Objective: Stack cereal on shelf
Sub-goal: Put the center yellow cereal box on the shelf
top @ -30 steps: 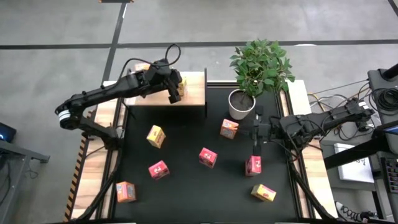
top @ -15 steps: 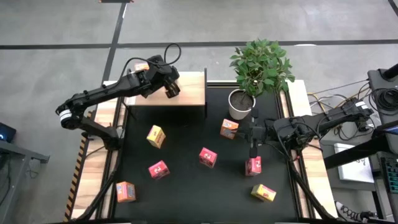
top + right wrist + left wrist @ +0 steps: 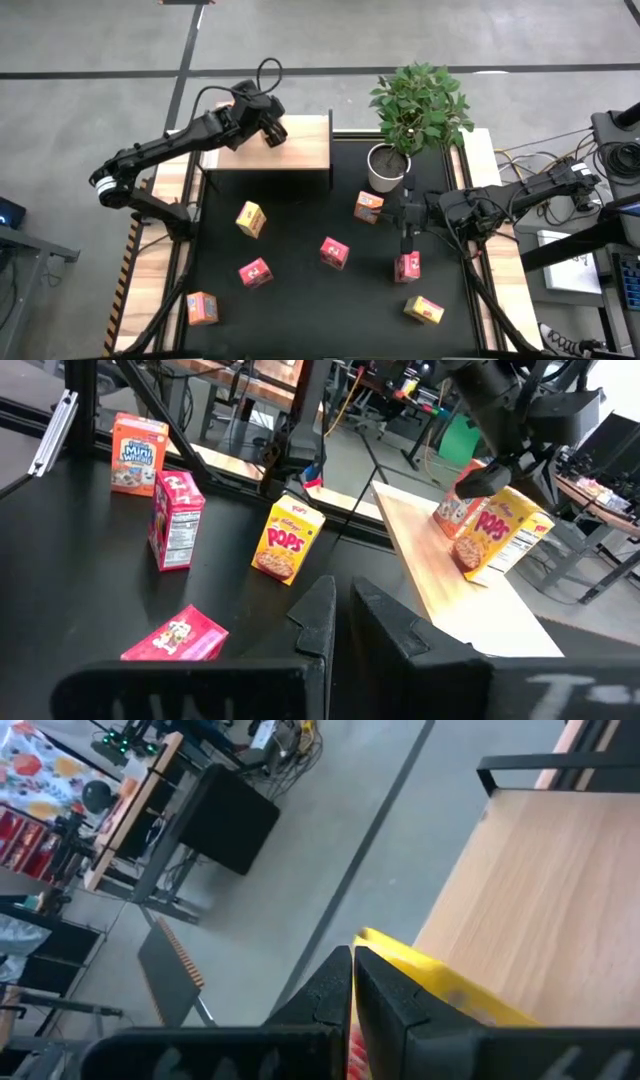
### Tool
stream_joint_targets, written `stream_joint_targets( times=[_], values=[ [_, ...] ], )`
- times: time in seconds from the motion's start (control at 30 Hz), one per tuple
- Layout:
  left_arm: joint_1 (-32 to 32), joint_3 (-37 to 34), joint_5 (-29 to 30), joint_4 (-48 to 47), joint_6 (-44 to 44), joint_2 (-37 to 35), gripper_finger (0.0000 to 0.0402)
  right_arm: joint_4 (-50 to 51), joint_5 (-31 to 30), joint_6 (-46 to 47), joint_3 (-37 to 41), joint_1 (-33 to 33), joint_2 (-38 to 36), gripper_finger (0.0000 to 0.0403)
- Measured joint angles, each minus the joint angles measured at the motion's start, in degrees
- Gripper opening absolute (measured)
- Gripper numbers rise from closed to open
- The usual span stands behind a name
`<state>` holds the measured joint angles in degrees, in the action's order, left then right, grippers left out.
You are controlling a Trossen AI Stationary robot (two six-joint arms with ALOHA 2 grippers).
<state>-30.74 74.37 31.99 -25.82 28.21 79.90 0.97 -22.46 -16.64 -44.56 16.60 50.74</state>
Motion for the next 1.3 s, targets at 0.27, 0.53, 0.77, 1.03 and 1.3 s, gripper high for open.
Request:
stream_joint_targets(
  times=[0.27, 0.53, 0.77, 1.03, 1.3],
  values=[
    [0.21, -0.02, -0.02, 0.32, 0.3, -0.4, 0.0, 0.03, 0.0, -0.07, 0.0, 0.0, 0.0, 0.0027],
    [5.66, 0.02, -0.88, -3.68, 0.61, -5.33, 0.0, 0.09, 0.0, -0.07, 0.0, 0.0, 0.0, 0.0027],
    [7.19, -1.82, -13.7, -15.47, -2.57, -6.87, 0.0, 0.47, 0.02, -0.07, 0.0, -0.02, 0.0, 0.0027],
    [7.01, -9.93, -3.52, -7.69, -1.84, -5.0, 0.0, 0.49, 0.09, -0.48, 0.42, 0.0, 0.0, 0.0027],
    [5.46, -10.86, 2.67, -5.27, -1.01, -3.35, 0.0, 0.48, 0.09, -0.77, 0.5, 0.0, 0.0, 0.0027]
  ],
)
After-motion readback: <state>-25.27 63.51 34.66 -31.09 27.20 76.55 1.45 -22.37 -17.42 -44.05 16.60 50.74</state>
